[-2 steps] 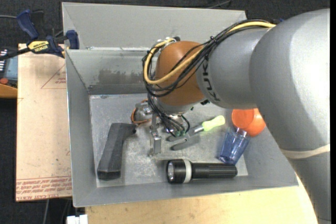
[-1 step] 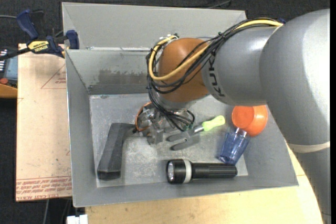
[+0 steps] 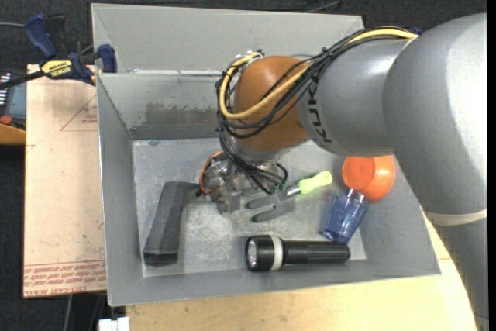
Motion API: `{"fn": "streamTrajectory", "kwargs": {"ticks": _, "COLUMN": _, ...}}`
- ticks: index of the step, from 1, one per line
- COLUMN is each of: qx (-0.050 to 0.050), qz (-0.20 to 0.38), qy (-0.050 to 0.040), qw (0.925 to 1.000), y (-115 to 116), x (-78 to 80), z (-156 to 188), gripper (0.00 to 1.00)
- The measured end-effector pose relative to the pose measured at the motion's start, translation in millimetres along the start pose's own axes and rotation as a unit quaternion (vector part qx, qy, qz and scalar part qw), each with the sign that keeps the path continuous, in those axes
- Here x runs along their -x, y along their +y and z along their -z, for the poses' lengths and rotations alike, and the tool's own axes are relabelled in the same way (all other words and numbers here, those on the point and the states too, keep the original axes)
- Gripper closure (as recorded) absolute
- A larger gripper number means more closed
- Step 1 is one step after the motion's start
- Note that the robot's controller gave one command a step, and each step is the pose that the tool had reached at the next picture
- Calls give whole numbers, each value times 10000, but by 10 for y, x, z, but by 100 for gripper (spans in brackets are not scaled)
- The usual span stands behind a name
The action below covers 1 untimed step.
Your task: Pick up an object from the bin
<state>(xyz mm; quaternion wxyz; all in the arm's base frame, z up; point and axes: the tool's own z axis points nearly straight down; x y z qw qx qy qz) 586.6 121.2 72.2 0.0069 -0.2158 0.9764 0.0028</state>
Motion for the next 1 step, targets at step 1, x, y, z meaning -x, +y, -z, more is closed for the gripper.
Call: {"fn": "streamTrajectory", "kwargs": {"ticks": 1, "qx": 6, "qz": -6, "qy": 11, "qw": 10000, "y": 7, "x": -5, "z": 275, "gripper": 100}}
